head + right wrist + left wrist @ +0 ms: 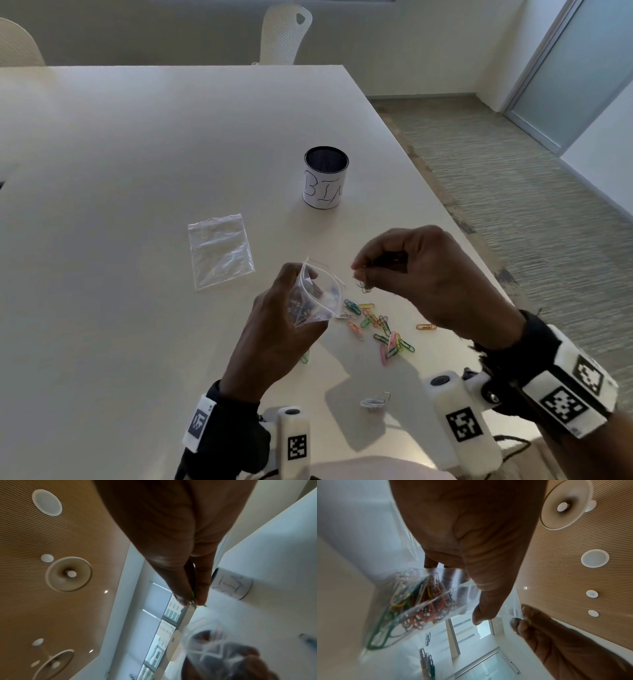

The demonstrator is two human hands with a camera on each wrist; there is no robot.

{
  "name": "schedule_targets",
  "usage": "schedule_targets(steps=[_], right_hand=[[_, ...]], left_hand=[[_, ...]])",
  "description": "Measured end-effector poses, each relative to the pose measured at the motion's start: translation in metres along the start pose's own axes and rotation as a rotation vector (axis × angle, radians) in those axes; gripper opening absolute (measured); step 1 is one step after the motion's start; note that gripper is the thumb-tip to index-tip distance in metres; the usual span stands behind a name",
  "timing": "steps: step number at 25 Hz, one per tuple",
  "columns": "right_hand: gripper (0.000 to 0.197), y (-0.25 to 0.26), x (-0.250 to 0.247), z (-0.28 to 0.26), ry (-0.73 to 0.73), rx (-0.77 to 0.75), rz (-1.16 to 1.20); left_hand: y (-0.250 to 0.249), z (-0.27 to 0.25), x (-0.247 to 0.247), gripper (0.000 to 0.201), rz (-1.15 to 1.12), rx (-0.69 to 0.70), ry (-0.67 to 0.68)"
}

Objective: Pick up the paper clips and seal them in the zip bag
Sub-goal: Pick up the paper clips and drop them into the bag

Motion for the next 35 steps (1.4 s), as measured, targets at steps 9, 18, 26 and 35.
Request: schedule_targets(steps=[9, 18, 26, 35], right_hand=[[0.010, 0.031, 0.053, 0.012, 0.091, -0.275, -0.284], [0.012, -0.006, 0.041, -0.054, 0.316, -0.446, -0.487], [0.019, -0.079, 0.091, -0.103, 0.748, -0.368, -0.547], [0.037, -0.091, 0.015, -0.045, 0.307, -0.063, -0.551]], left_hand=[[-0.005, -0.001, -0.002, 0.048, 0.022, -0.004, -0.008], [0.001, -0.002, -0.002, 0.049, 0.011, 0.005, -0.013], [0.004, -0.001, -0.002, 0.049, 0.023, -0.016, -0.020], [0.002, -0.002, -0.002, 0.047, 0.007, -0.020, -0.017]])
Point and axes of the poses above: each hand's wrist, its own z-axis towards the middle knuckle, its own x-axis out of the palm, y = z × x, the point moved 9 cm from there along z, towards the middle knuckle, and after that the axes turned 1 degree about y, right-handed, at the moved point
